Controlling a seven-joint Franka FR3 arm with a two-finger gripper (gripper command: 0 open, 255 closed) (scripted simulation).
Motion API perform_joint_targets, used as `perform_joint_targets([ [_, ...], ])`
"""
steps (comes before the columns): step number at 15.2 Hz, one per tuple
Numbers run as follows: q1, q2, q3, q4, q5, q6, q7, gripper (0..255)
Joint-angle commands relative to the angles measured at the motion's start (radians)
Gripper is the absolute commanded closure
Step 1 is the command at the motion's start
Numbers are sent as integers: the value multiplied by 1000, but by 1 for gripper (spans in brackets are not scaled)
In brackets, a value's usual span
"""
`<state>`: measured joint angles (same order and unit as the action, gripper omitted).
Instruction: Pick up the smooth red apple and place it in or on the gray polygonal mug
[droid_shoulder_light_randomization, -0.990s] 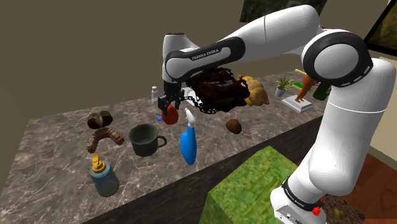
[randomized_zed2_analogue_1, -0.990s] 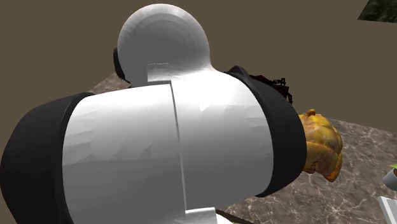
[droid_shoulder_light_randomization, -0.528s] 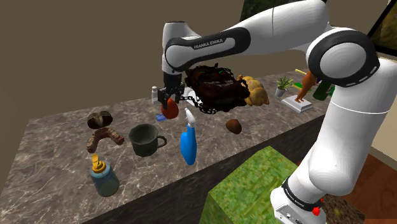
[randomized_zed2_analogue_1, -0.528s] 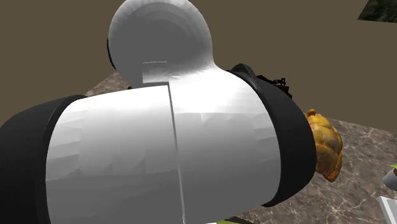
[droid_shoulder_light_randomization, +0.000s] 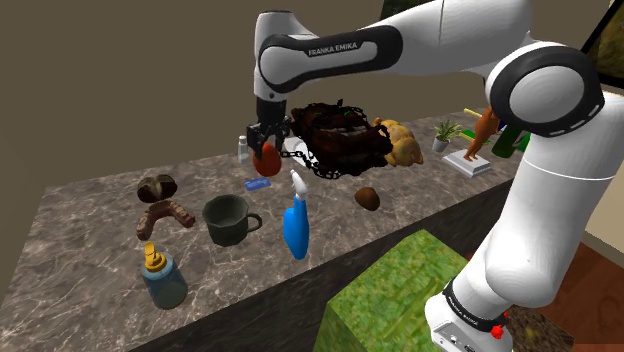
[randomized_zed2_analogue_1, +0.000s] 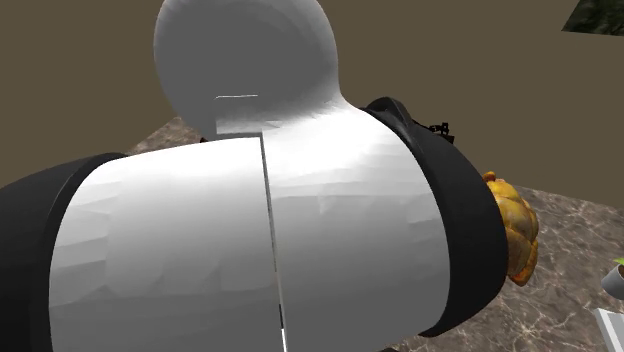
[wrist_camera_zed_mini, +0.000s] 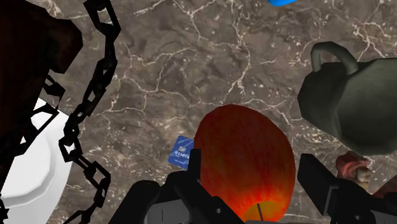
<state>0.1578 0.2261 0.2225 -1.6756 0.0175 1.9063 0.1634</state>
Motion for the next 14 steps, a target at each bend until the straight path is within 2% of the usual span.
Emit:
perform_joint_targets([
  [1,0,-5,0,23,1,-28,1,255],
  [10,1,-10,2,131,1,-141,6,255],
  [14,52,-29,35,128,-2,-153,91,255],
])
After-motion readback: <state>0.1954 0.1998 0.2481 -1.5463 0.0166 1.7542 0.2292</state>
